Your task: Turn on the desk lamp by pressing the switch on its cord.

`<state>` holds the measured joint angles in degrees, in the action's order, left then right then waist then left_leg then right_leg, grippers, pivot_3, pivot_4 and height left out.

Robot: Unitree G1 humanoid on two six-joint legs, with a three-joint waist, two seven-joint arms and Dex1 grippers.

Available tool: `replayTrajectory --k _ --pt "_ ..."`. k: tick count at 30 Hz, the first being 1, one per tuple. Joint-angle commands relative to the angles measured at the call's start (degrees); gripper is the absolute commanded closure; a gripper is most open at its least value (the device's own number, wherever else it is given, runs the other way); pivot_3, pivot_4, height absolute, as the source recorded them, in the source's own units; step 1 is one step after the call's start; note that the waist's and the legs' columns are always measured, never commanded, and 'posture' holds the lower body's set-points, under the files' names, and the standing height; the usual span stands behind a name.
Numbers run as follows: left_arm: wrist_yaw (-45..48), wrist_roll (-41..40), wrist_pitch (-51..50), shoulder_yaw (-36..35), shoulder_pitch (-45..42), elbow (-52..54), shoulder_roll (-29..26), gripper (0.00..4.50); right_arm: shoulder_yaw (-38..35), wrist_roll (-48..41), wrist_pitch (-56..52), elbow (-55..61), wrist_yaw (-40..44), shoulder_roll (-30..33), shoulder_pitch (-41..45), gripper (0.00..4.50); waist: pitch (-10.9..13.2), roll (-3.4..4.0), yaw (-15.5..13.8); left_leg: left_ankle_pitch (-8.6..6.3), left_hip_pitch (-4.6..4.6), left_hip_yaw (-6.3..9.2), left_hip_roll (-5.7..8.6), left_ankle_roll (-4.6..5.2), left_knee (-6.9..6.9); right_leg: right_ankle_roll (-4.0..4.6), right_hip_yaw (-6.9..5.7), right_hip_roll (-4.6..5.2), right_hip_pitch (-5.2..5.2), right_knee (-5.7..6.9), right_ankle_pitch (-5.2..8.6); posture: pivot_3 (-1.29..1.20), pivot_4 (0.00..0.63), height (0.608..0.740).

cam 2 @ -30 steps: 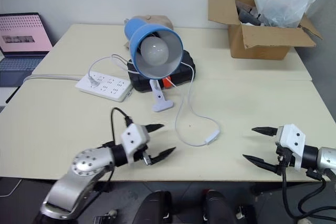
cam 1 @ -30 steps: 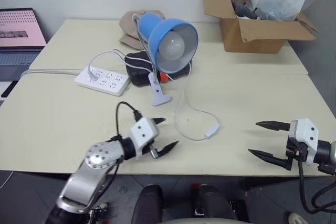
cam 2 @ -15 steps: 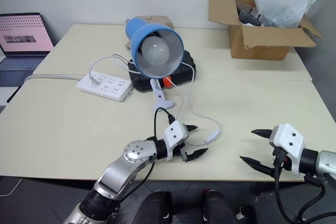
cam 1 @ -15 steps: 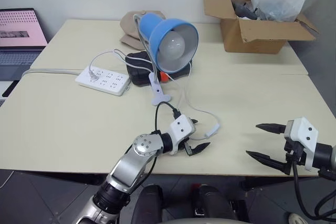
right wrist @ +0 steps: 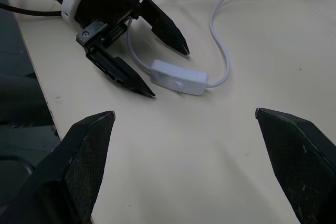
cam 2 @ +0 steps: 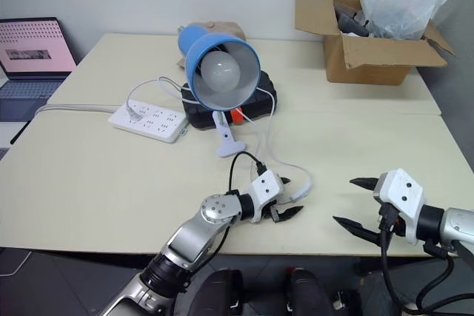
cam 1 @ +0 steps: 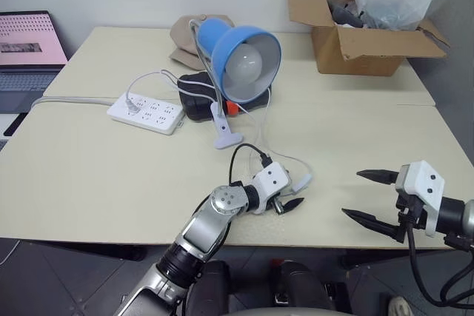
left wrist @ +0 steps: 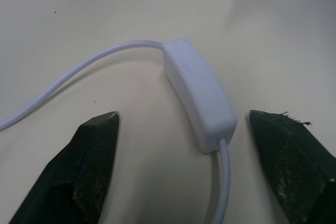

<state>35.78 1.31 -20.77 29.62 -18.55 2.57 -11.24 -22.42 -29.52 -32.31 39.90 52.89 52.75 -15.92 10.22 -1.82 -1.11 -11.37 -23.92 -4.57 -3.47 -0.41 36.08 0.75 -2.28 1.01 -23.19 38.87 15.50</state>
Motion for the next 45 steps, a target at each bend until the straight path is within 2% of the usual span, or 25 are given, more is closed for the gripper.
replayTrajectory --k 1,4,8,13,18,23,25,28,31,37,45 --pt "0.5 0.6 0.7 0.6 -0.5 1.3 0.4 1.55 0.2 -0.2 0.4 0.6 0.0 0.6 1.5 0.0 0.0 0.0 0.0 0.0 0.0 0.0 0.0 0.0 0.0 0.0 0.0 0.0 0.0 0.0 0.0 0.0 0.15 0.74" --pt "0.6 0.7 0.2 0.1 -1.0 1.2 0.3 2.07 1.0 0.2 0.8 0.3 -0.1 0.4 2.3 0.0 0.0 0.0 0.0 0.0 0.0 0.02 0.0 0.0 0.0 0.0 -0.01 0.0 0.0 0.0 0.0 0.0 0.15 0.74" --pt "0.6 0.4 -0.2 -1.0 -1.8 0.7 0.4 3.09 1.5 0.6 1.0 0.1 -0.3 0.2 2.7 0.0 0.0 0.0 0.0 0.0 0.0 0.01 0.0 0.0 0.0 0.0 0.0 0.0 0.0 0.0 0.0 0.0 0.15 0.74" --pt "1.1 0.2 0.1 -1.7 -2.7 -0.2 0.6 4.08 2.3 1.0 1.3 -0.1 -0.8 -0.1 3.8 0.0 0.0 0.0 0.0 0.0 0.0 0.01 0.0 0.0 0.0 0.0 -0.01 0.0 0.0 0.0 0.0 0.0 0.15 0.74" --pt "3.5 -1.7 -0.8 -4.1 -3.1 2.5 -1.5 4.1 4.2 0.8 1.7 0.5 -1.4 -0.5 6.9 0.0 0.0 -0.01 0.1 0.0 -0.02 0.0 0.0 0.0 -0.01 0.0 0.0 0.0 -0.01 -0.01 0.0 0.0 0.15 0.74" --pt "11.7 -8.6 -2.7 -10.5 -3.8 7.1 -8.9 4.1 8.4 -3.2 -1.9 1.5 -1.9 -0.9 14.2 0.0 0.0 0.0 1.0 0.0 0.01 0.06 -0.1 0.0 -0.01 0.01 -0.03 -0.12 -0.02 0.04 0.0 0.0 0.15 0.74" --pt "15.6 -11.4 -2.2 -12.8 -4.3 8.2 -12.1 4.1 11.3 -4.1 -3.5 1.3 -2.4 -1.3 17.9 0.0 0.0 0.0 1.1 0.0 0.01 0.09 -0.11 0.0 -0.02 0.02 -0.05 -0.12 -0.02 0.07 0.0 0.0 0.15 0.74" --pt "21.0 -14.8 -2.2 -15.7 -5.2 9.8 -17.0 4.1 19.7 -1.5 -6.7 0.1 -3.4 -1.3 25.7 0.0 0.0 -0.03 1.3 0.0 0.01 0.03 -0.1 0.0 -0.02 0.02 0.01 -0.11 -0.02 0.03 0.01 0.0 0.15 0.74" --pt "23.3 -16.5 -2.3 -17.0 -5.8 10.0 -19.8 4.1 25.8 -0.6 -8.7 -2.4 -2.9 -2.6 32.4 0.0 0.0 -0.03 1.2 0.0 -0.01 -0.04 -0.11 0.0 -0.02 0.02 0.04 -0.08 -0.06 0.03 0.0 0.0 0.15 0.74" --pt "25.0 -18.0 -2.2 -18.2 -4.1 11.9 -23.2 4.1 36.7 4.1 -8.5 -8.8 -1.2 -7.0 43.5 0.0 0.0 -0.04 1.1 0.0 -0.07 -0.07 -0.12 0.0 -0.04 0.04 0.02 -0.04 -0.08 -0.01 0.02 0.0 0.15 0.74" --pt "24.6 -17.3 -1.1 -18.0 -2.3 13.6 -24.3 4.1 42.9 8.9 -6.9 -16.5 0.5 -12.4 51.0 0.0 0.0 -0.04 1.2 0.01 -0.07 -0.12 -0.16 0.0 -0.03 0.04 0.03 -0.05 -0.12 0.05 0.02 0.0 0.15 0.74"
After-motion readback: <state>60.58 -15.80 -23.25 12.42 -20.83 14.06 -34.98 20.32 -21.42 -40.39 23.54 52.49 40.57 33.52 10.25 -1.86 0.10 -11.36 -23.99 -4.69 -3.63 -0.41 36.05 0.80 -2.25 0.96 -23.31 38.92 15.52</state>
